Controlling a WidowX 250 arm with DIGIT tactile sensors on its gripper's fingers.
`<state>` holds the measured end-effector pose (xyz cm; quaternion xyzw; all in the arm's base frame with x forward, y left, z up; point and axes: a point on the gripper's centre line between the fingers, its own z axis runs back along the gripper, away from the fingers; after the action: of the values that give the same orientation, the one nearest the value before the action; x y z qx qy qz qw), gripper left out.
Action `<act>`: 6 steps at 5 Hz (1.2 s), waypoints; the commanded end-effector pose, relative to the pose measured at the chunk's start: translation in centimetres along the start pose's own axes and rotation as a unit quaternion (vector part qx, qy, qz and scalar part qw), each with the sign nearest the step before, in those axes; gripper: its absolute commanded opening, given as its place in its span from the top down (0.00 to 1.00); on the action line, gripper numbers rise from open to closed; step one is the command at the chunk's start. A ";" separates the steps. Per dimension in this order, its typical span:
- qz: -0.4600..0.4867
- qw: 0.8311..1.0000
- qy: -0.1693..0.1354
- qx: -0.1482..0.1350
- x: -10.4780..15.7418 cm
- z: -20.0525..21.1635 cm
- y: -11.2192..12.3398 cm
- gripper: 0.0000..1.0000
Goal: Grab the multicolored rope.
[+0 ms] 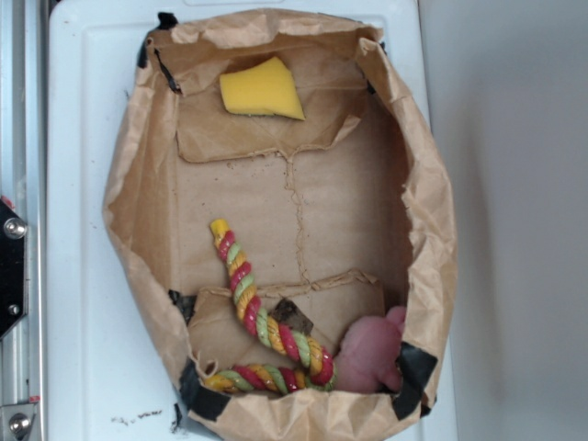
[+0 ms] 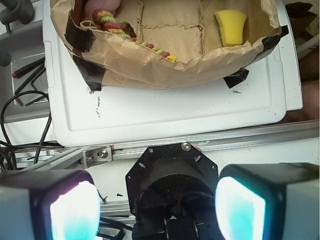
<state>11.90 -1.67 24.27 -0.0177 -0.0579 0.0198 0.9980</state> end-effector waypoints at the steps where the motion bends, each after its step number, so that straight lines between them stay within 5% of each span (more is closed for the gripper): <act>1: 0.000 1.000 0.000 0.000 0.0 0.0 0.0 0.00; 4: -0.017 0.999 -0.035 0.026 10.7 -3.7 2.9 0.00; 6: -0.065 0.998 -0.012 0.016 15.0 -9.4 2.8 0.00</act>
<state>27.07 0.94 14.73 -0.0023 -0.0372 -0.0550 0.9978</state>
